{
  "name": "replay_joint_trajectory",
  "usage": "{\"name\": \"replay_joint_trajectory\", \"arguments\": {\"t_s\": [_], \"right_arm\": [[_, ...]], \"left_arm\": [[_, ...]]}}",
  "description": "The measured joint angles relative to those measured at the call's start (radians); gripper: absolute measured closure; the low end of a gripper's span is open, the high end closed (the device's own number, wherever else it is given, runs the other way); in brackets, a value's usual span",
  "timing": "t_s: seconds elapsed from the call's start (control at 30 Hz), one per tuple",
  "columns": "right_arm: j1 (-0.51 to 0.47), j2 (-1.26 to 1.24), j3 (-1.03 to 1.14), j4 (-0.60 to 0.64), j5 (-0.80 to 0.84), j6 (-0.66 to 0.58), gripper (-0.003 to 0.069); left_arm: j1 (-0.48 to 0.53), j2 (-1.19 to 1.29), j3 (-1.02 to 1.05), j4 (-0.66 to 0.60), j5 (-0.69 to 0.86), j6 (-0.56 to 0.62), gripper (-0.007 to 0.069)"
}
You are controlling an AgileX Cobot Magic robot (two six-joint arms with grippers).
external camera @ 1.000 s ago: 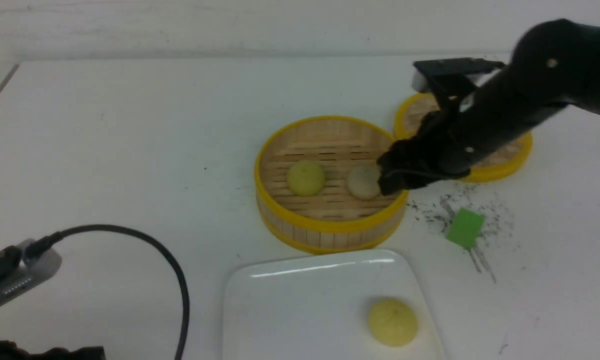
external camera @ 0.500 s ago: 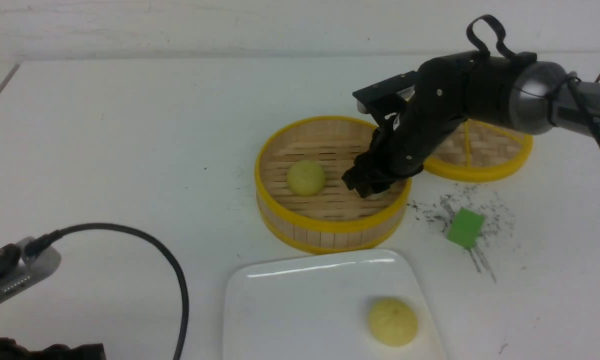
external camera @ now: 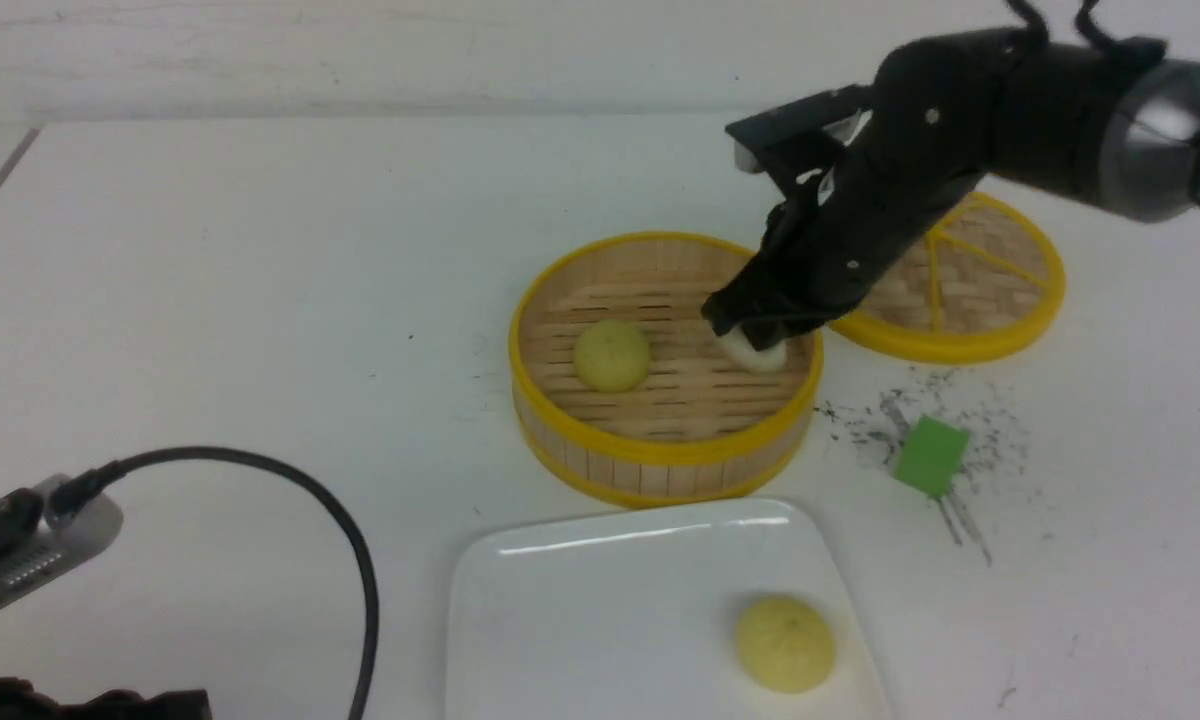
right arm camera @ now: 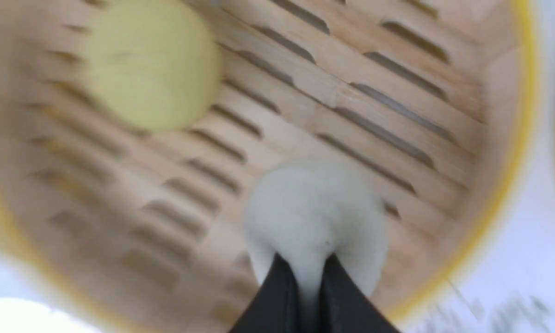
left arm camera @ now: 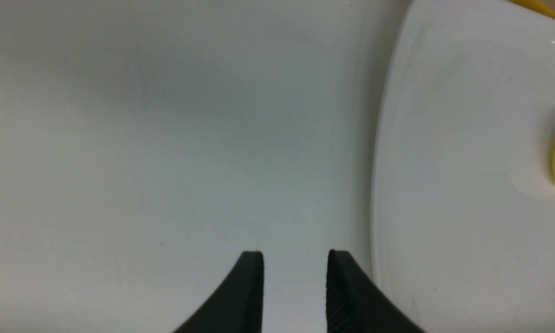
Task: Put the steamed buns into the plate on the white tablecloth.
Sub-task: 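Move the steamed bun from the bamboo steamer onto the white plate with the right gripper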
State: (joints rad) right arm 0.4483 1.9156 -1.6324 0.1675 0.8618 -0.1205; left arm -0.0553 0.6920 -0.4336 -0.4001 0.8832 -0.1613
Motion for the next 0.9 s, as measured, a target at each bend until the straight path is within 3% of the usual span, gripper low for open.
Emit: {"name": "replay_joint_trajectory", "arguments": {"t_s": [0.13,0.27,0.37,0.63,0.9], "right_arm": [[0.002,-0.222,0.055,0.088,0.119,0.002,0.0636],[0.032,-0.330,0.164,0.158,0.124,0.002,0.0636],[0.129,-0.398,0.336,0.187,0.084,0.002,0.0634],[0.362,-0.371,0.615,0.190,-0.125,0.003,0.0628],[0.436,-0.295,0.621,0.096,-0.165,0.006,0.0577]], "left_arm": [[0.000,0.000,0.000,0.000,0.003,0.000,0.0391],[0.000,0.000,0.000,0.000,0.004,0.000,0.0391],[0.000,0.000,0.000,0.001,0.005,0.000,0.0389],[0.000,0.000,0.000,0.026,0.007,0.000,0.0389],[0.000,0.000,0.000,0.038,0.007,0.000,0.0389]]}}
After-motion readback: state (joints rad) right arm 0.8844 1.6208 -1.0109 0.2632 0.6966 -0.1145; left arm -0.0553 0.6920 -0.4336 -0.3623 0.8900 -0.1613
